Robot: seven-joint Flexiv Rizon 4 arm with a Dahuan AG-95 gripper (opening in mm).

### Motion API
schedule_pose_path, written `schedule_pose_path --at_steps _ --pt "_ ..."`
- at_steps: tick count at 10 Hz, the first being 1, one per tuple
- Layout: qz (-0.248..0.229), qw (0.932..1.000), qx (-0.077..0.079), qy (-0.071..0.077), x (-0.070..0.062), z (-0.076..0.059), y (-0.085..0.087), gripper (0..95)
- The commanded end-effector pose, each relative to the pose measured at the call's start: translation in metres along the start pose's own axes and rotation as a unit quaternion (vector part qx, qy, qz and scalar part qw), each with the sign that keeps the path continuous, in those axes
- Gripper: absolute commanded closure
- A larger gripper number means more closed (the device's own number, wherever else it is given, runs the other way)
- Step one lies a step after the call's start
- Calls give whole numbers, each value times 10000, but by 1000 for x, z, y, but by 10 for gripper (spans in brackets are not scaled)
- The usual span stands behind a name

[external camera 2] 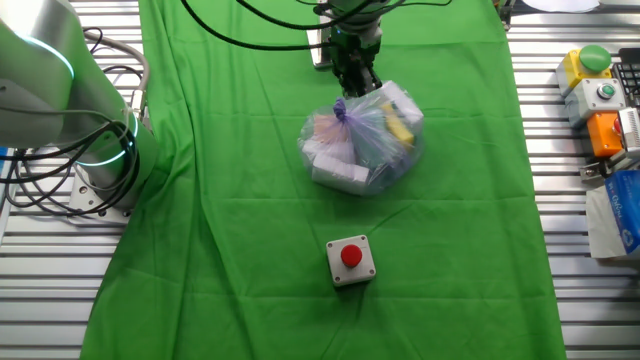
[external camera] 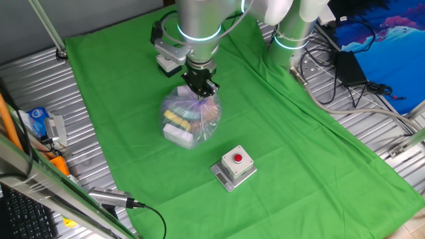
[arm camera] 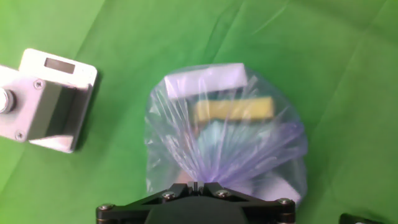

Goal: Pick up a bag of things

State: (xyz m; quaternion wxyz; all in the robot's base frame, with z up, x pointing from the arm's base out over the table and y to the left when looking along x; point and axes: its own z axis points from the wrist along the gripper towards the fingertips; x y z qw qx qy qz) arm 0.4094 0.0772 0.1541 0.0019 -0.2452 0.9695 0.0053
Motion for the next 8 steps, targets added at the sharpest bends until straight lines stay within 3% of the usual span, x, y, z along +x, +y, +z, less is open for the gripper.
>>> schedule_pose_path --at_steps 1,8 --pt "-149 9999 -24 -33 -1 1 -1 950" --pt "-1053 9944 -58 89 -1 1 -1 950"
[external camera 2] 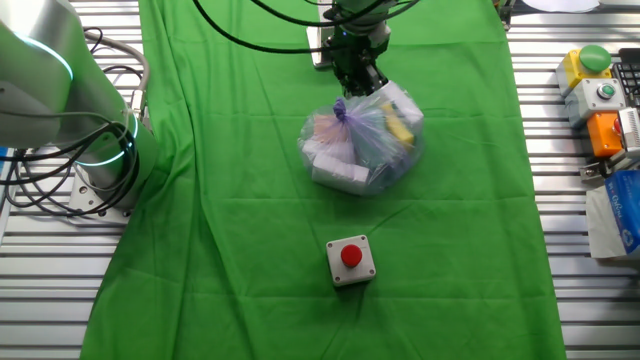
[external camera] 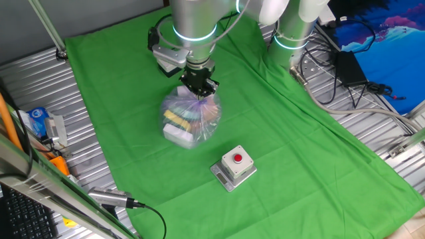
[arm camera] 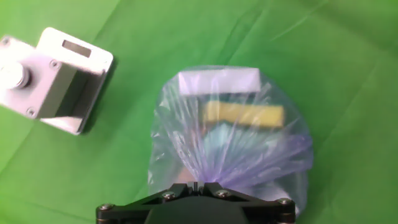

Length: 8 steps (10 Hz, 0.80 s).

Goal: Pick up a bag of things

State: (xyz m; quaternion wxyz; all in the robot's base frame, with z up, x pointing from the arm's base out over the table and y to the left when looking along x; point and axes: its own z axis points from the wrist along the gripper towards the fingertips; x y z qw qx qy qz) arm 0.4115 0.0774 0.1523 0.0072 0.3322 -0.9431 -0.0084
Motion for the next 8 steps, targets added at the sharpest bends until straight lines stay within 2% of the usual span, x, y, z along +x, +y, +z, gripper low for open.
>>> schedule_pose_path --at_steps 1,2,6,7,8 --pt "-165 9999 13 25 1 -1 0 950" --pt "-139 9999 65 58 1 -1 0 950" --pt "-133 9998 91 94 1 -1 0 950" --pt "-252 9996 76 131 3 -2 6 760" --pt "-257 9995 105 145 4 -2 13 760"
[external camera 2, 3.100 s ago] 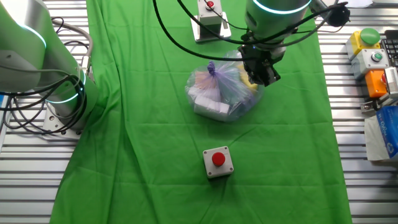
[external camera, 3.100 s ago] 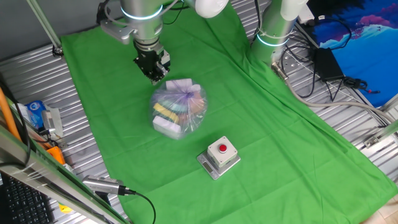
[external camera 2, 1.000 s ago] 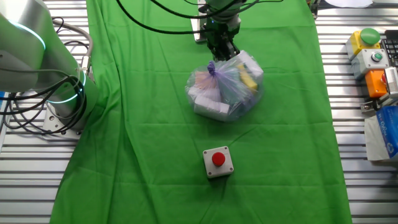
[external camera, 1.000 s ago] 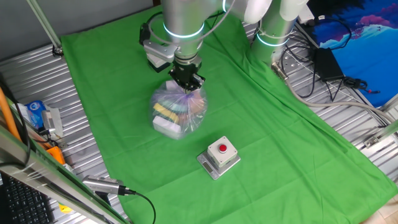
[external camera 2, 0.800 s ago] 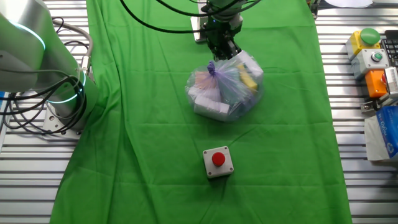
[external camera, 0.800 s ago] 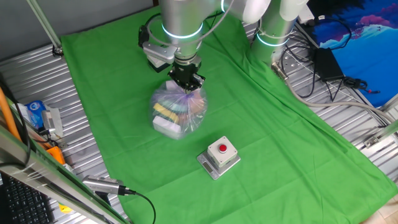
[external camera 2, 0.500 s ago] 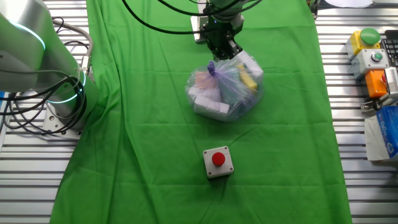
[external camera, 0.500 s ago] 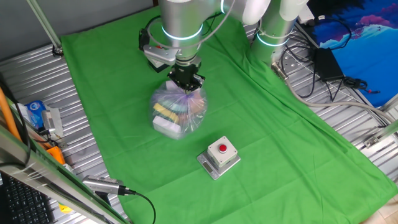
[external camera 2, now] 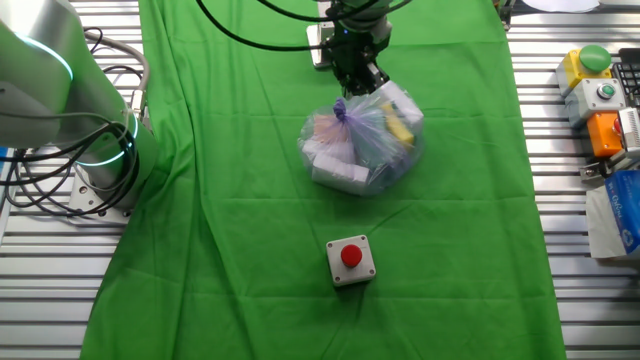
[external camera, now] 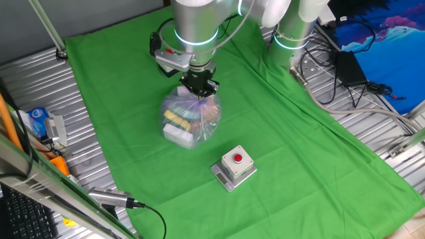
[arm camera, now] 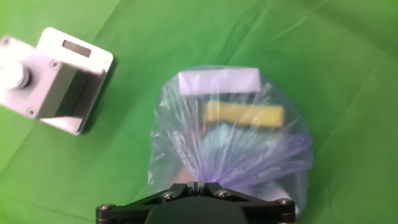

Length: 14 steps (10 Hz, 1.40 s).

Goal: Pick up a bag of things

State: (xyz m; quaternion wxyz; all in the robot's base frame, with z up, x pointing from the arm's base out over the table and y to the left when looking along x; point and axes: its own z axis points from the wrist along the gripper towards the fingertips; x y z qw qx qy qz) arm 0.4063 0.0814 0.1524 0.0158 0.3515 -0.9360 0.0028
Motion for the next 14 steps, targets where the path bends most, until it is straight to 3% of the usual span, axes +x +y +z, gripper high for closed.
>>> schedule_pose_path --at_steps 1,2,3,4,6,8,14 --pt "-69 9999 115 59 4 -3 15 570" --pt "-73 9996 229 132 7 -2 22 570" --pt "-259 9976 567 314 10 1 27 380" --pt "-504 9940 862 450 11 2 28 380" --pt "-820 9870 1238 612 11 5 28 380" --pt "-930 9841 1373 640 10 12 28 380" --pt "-1229 9802 1436 593 9 29 14 380"
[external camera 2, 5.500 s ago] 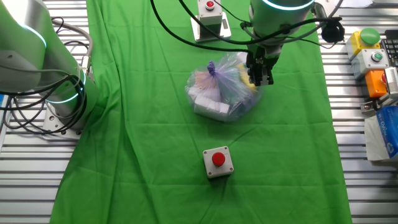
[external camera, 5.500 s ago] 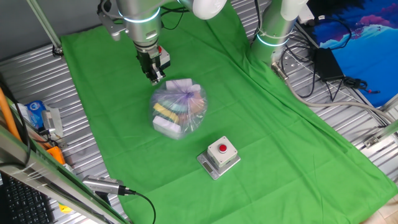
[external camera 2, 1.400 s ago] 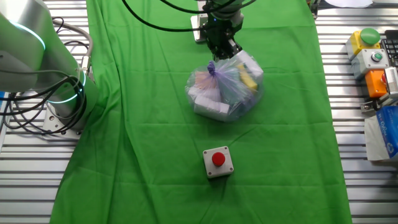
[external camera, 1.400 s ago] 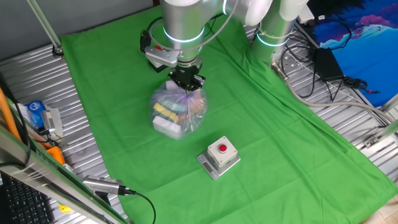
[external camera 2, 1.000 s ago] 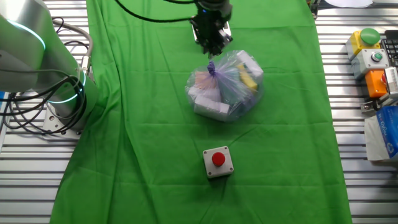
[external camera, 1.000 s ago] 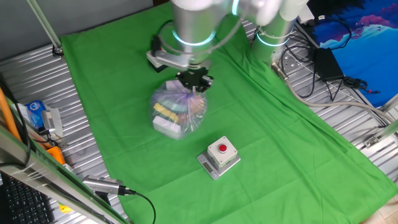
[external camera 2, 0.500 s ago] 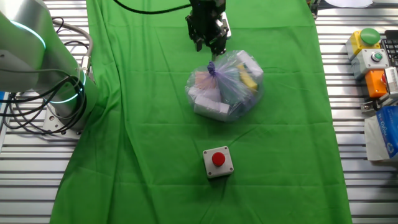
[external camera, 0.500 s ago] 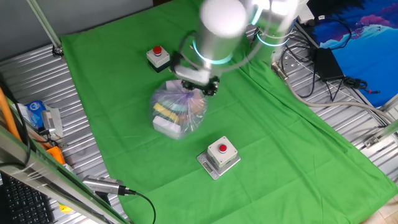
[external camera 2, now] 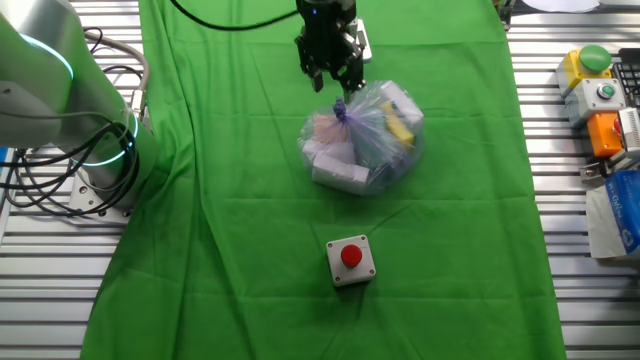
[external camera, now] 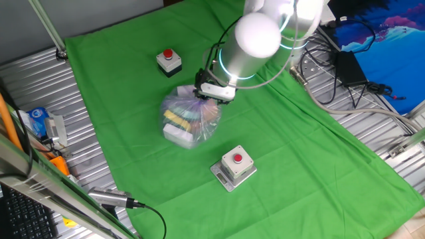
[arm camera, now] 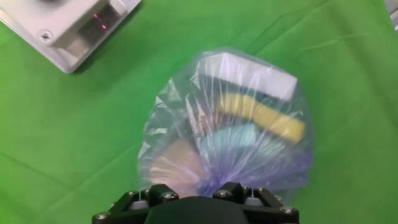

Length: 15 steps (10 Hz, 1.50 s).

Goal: Pick up a bag of things

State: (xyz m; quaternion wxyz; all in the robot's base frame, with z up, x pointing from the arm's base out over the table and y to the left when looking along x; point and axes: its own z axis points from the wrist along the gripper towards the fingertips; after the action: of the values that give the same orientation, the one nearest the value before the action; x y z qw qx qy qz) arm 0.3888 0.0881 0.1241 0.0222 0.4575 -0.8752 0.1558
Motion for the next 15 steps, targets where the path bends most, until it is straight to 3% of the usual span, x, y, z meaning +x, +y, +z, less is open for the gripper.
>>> schedule_pose_path --at_steps 1,4,7,8,9,15 --pt "-93 9999 30 -26 2 4 -4 380" --pt "-173 9998 107 -89 4 12 -6 380" --pt "-205 9996 152 -137 6 11 -7 380" --pt "-195 9996 166 -154 6 11 -7 570" --pt "-104 9995 179 -226 6 11 -7 950" --pt "8 9992 240 -319 6 11 -8 950"
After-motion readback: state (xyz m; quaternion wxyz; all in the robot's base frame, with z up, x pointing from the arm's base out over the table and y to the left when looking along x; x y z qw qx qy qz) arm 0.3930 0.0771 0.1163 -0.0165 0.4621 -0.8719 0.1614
